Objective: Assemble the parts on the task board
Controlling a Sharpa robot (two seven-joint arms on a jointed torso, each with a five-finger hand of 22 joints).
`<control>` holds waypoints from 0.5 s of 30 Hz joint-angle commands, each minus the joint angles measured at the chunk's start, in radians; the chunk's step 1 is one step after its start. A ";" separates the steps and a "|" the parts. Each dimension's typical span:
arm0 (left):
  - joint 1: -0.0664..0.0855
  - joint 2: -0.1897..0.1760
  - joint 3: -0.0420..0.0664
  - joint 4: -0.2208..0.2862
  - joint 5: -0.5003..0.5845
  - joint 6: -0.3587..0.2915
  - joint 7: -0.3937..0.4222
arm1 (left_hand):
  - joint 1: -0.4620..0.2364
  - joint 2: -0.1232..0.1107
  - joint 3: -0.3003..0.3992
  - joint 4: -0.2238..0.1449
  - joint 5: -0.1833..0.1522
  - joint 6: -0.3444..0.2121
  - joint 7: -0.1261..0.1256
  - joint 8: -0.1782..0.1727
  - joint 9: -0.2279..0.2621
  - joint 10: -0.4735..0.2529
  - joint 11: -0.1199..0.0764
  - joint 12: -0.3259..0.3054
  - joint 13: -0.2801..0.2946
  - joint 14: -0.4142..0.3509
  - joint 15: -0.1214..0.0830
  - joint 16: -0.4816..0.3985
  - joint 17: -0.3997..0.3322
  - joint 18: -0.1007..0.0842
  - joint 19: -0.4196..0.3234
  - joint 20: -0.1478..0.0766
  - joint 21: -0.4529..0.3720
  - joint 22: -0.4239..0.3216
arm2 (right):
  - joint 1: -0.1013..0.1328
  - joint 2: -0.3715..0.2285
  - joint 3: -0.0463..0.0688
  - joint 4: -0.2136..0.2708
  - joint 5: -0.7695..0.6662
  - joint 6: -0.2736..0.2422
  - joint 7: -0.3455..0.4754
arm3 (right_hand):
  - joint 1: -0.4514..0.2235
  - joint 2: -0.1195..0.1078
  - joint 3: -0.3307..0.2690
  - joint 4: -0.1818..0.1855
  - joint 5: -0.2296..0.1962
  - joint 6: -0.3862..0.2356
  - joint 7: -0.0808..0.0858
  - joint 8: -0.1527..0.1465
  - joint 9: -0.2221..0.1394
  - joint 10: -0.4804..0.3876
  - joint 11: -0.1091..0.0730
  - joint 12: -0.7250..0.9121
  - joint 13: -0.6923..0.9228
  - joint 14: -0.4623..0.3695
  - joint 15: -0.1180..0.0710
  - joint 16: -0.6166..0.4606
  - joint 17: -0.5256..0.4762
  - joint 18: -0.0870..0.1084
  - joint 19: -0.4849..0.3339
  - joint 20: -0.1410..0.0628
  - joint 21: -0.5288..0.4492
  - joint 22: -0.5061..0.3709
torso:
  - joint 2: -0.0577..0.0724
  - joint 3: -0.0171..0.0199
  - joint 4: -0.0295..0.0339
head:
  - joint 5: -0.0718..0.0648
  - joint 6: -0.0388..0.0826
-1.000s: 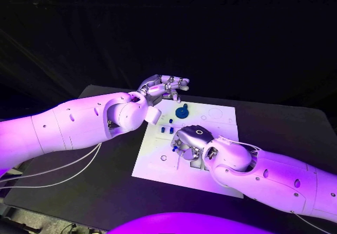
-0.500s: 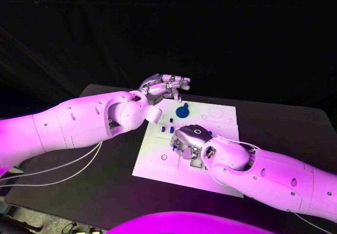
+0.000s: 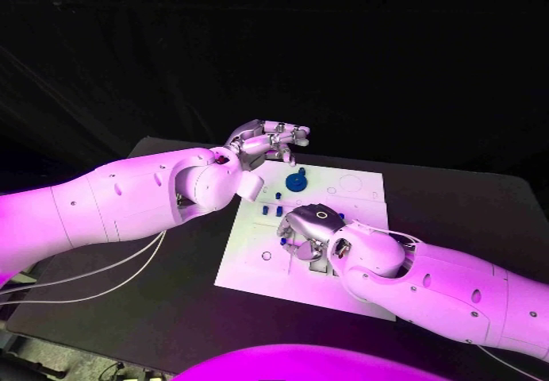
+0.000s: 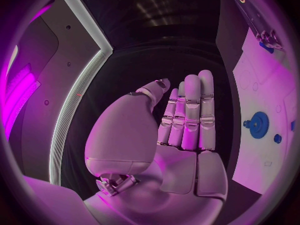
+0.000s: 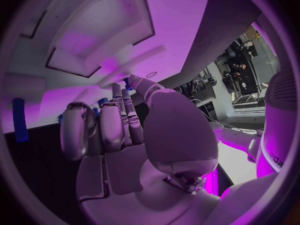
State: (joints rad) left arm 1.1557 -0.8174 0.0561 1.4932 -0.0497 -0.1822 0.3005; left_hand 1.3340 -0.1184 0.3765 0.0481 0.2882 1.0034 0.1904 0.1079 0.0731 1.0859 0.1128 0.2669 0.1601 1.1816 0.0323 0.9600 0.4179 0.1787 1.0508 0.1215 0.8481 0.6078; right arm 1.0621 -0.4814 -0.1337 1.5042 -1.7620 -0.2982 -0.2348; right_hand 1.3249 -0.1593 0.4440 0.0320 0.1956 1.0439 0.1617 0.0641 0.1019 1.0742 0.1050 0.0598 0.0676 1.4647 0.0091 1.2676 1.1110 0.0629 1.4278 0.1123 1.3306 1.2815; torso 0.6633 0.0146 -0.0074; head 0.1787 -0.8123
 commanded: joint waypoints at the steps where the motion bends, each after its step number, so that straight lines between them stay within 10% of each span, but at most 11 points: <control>1: 0.001 0.001 0.001 0.001 -0.007 0.003 -0.001 | 0.009 0.008 -0.004 -0.001 0.001 -0.010 0.001 0.002 0.000 -0.012 0.001 0.005 0.001 -0.006 0.000 0.004 -0.002 0.006 0.008 -0.001 -0.005 -0.002 | -0.004 -0.016 -0.003 0.005 -0.004 -0.039 0.002 | -0.005 -0.008 -0.024 0.000 -0.008 -0.031 -0.005 -0.002 -0.009 -0.042 0.001 0.007 -0.002 0.013 0.006 -0.021 -0.028 0.021 -0.032 0.002 -0.059 -0.058 | 0.000 0.0005 0.0000 | -0.001 0.003; 15: 0.002 -0.011 0.000 -0.001 -0.007 -0.004 -0.011 | 0.010 0.009 -0.005 -0.002 0.001 -0.013 0.002 0.002 -0.001 -0.015 0.002 0.005 0.001 -0.007 0.000 0.004 -0.003 0.006 0.009 0.000 -0.007 -0.003 | 0.060 -0.184 0.013 0.131 0.084 -0.108 0.007 | 0.002 0.013 -0.060 0.011 -0.002 -0.013 -0.013 0.007 -0.010 -0.027 -0.007 0.046 0.002 0.020 0.000 -0.014 -0.022 0.016 -0.012 -0.002 -0.047 -0.040 | 0.001 -0.0002 -0.0020 | -0.020 0.016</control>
State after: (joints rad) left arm 1.1560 -0.8289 0.0559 1.4914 -0.0512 -0.1858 0.2905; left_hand 1.3392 -0.1132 0.3765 0.0481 0.2882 0.9980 0.1921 0.1079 0.0731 1.0783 0.1132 0.2669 0.1600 1.1816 0.0323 0.9601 0.4166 0.1787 1.0507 0.1215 0.8481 0.6054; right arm 1.1179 -0.6596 -0.1222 1.6281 -1.7241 -0.3744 -0.2315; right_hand 1.3252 -0.1592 0.3903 0.0416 0.1909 1.0254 0.1466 0.0641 0.0906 1.0424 0.0969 0.1035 0.0691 1.4648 0.0090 1.2491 1.0880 0.0772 1.4118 0.1090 1.2799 1.2402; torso 0.6636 0.0146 -0.0091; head 0.1654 -0.7999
